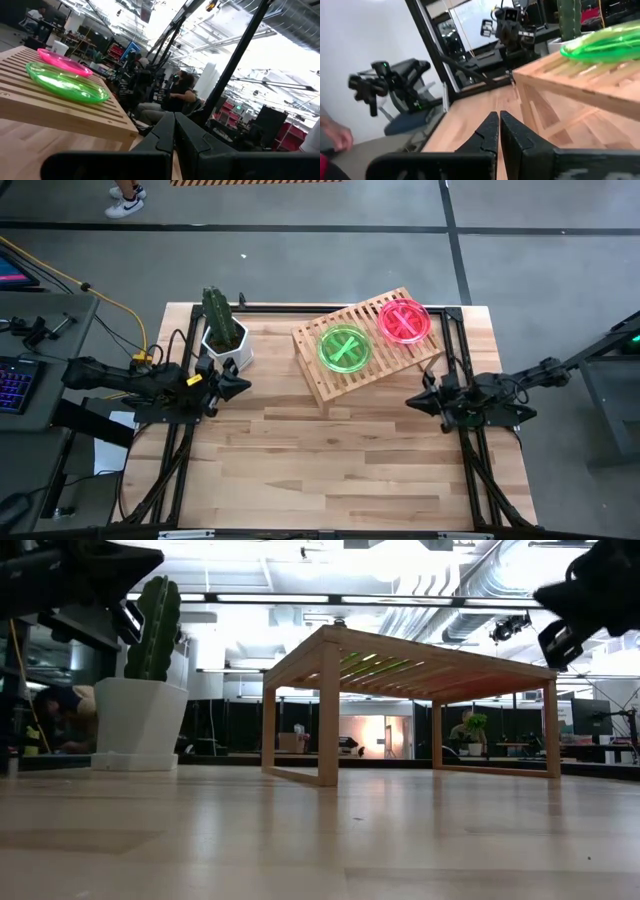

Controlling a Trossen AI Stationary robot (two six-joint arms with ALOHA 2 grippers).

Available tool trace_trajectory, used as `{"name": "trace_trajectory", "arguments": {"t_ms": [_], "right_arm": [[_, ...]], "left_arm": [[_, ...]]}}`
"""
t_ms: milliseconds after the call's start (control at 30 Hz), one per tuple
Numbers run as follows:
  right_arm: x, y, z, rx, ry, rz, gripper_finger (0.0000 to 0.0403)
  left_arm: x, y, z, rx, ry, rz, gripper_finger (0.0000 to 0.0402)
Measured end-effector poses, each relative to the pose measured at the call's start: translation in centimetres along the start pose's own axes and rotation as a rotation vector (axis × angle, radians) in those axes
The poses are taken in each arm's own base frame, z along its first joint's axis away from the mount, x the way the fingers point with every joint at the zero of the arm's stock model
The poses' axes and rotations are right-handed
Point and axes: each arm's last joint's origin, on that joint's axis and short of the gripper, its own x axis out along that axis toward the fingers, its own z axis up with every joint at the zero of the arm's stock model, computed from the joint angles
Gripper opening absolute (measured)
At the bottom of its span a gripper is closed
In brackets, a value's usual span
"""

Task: Place and stack plates onto a shelf
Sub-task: Return to Home Position

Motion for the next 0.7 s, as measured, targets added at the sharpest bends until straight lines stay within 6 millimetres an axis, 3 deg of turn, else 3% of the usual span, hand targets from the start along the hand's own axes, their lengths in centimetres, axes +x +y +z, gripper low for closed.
{"name": "trace_trajectory", "arguments": {"t_ms": [700], "right_arm": [[0.21,-0.23,-0.61,-0.027,0.022,-0.028,0.0000]], "left_arm": [[0.00,0.01,-0.03,0.000,0.003,0.001,0.0003]]}}
